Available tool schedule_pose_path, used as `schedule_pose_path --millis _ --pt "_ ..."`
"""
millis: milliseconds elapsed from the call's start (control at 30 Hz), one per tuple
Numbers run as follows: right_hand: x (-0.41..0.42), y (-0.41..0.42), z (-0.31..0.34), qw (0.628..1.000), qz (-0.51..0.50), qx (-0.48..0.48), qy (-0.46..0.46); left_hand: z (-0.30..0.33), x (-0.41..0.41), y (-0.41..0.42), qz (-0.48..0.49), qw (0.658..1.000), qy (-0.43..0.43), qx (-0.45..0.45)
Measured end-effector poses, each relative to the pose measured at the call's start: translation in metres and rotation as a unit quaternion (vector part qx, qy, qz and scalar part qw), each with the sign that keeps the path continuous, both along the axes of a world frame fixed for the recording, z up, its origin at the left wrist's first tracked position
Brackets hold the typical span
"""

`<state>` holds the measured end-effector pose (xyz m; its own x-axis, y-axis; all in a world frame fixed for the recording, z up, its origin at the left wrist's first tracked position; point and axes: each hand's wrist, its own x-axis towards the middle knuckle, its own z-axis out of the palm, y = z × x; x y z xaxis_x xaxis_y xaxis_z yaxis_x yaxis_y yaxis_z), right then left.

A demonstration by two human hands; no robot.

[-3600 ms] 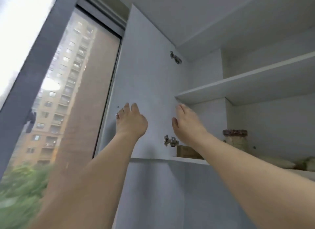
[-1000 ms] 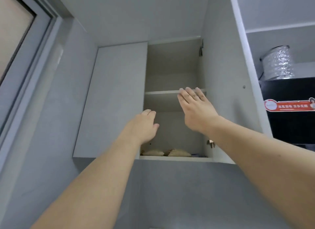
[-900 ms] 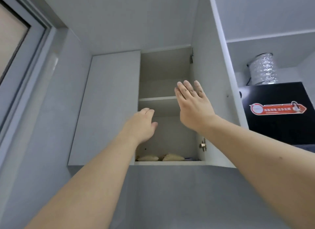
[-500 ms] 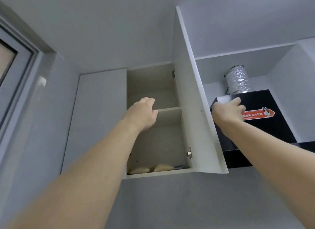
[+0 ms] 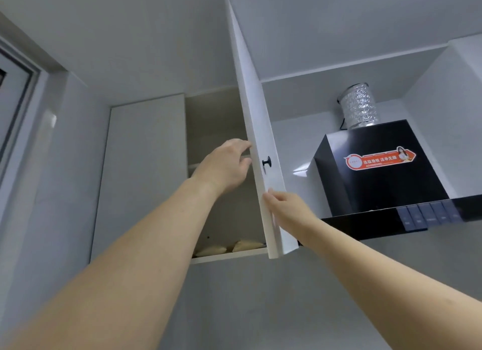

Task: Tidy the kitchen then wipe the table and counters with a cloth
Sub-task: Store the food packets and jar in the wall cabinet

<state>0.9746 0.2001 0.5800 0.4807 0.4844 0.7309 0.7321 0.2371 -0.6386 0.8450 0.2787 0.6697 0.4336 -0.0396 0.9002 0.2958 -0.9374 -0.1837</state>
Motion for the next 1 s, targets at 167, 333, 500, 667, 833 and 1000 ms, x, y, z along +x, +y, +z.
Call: schedule_pose_path --millis 167,333,500,667,833,1000 --pt "0.018 0.032 -0.013 0.994 0.059 -0.031 -0.084 -0.017 0.008 0.026 0.049 0.998 0.029 0.000" --pt "0.035 0.059 -0.020 0.987 0.058 -0.065 -0.133 -0.032 0.010 0.052 0.073 0.997 -0.013 0.011" --pt "0.052 0.096 -0.025 0.974 0.016 -0.086 -0.210 -0.042 0.011 0.081 0.103 0.993 -0.051 -0.003" --pt "0.062 0.137 -0.020 0.934 -0.110 -0.101 -0.325 -0.047 0.014 0.129 0.134 0.987 -0.086 -0.024" --pt "0.081 0.164 -0.008 0.871 -0.209 -0.139 -0.423 -0.061 0.032 0.174 0.168 0.978 -0.119 -0.020" --pt "0.110 0.196 0.001 0.839 -0.278 -0.133 -0.447 -0.074 0.058 0.223 0.249 0.957 -0.149 0.004"
